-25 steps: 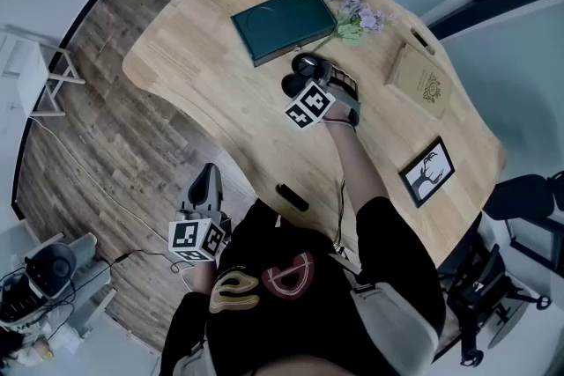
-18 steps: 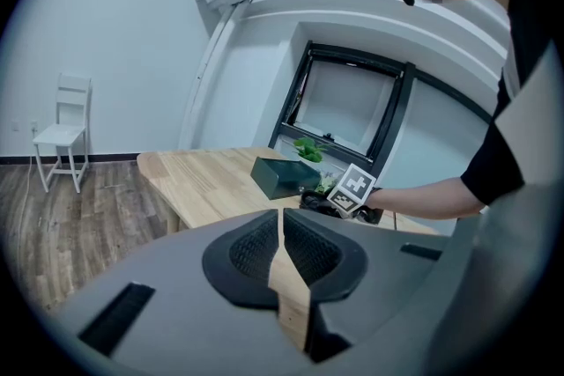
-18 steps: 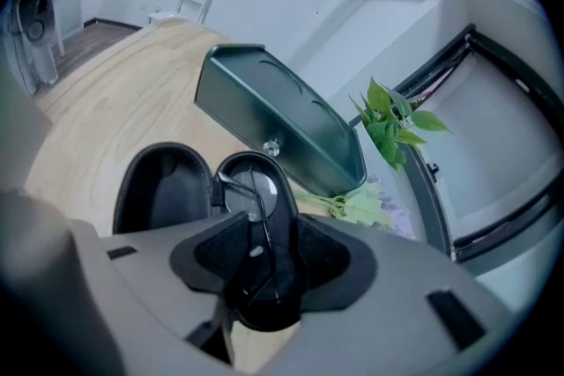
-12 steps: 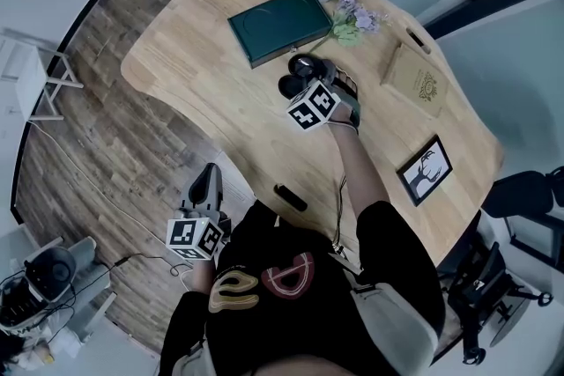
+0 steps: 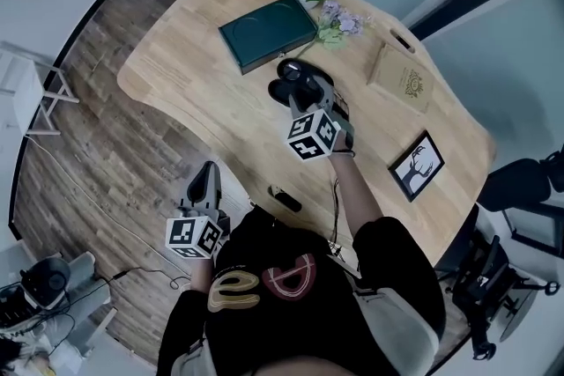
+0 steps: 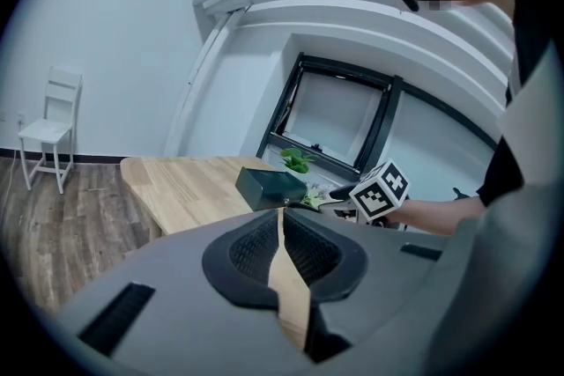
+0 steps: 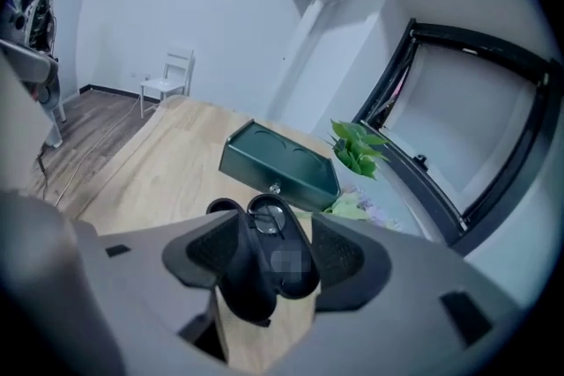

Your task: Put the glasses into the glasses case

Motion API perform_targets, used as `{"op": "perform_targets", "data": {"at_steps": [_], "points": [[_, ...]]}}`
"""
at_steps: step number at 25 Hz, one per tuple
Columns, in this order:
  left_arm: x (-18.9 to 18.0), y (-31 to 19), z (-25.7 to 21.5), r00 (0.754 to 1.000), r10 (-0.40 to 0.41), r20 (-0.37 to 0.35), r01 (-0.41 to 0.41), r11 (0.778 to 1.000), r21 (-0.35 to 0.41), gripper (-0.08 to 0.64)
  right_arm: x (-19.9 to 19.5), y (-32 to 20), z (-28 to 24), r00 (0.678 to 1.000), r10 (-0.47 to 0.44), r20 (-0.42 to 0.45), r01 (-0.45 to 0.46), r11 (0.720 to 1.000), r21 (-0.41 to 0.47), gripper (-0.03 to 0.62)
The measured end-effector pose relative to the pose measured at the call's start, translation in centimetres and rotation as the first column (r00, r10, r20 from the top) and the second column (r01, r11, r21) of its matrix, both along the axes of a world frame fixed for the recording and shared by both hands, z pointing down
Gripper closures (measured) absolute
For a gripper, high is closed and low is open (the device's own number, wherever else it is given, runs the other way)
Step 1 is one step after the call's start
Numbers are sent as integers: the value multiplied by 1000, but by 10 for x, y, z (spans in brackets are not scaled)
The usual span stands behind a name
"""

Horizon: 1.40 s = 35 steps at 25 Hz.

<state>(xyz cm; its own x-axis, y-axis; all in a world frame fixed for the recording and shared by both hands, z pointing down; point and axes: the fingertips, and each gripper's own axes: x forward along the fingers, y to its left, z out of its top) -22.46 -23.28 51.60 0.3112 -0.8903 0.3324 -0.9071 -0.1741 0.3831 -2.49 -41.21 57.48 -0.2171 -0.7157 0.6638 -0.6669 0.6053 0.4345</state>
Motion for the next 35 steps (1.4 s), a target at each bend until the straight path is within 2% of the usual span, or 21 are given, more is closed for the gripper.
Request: {"op": "perform_targets", "data": {"at_steps": [5, 9, 16, 21, 25, 31, 35], "points": [[12, 2, -7, 999, 32, -7, -32, 999, 37, 529, 5, 24, -29, 998, 23, 59, -26, 999, 48, 339], [24, 6, -11, 998, 57, -18, -56, 997, 58, 529, 12, 40, -57, 988, 62, 139, -74, 994, 80, 339], [36, 10, -29, 996, 85, -3, -83, 988, 127, 529, 22, 77, -84, 968, 103, 231, -128, 987, 98, 340], [48, 12, -39, 994, 106, -7, -103, 982, 158, 529, 32, 105, -94, 935, 152, 320, -183, 981, 70, 340], [62, 11, -45, 990, 139, -17, -133, 975, 179, 529, 39, 123, -93, 883, 203, 423, -225, 974, 0, 340], [78, 16, -47, 981, 190, -32, -180, 963, 198, 529, 52, 146, -102, 856, 227, 464, -263, 965, 14, 340], [86, 18, -47, 974, 224, -29, -214, 956, 201, 529, 57, 165, -103, 854, 249, 457, -284, 959, 8, 340]]}}
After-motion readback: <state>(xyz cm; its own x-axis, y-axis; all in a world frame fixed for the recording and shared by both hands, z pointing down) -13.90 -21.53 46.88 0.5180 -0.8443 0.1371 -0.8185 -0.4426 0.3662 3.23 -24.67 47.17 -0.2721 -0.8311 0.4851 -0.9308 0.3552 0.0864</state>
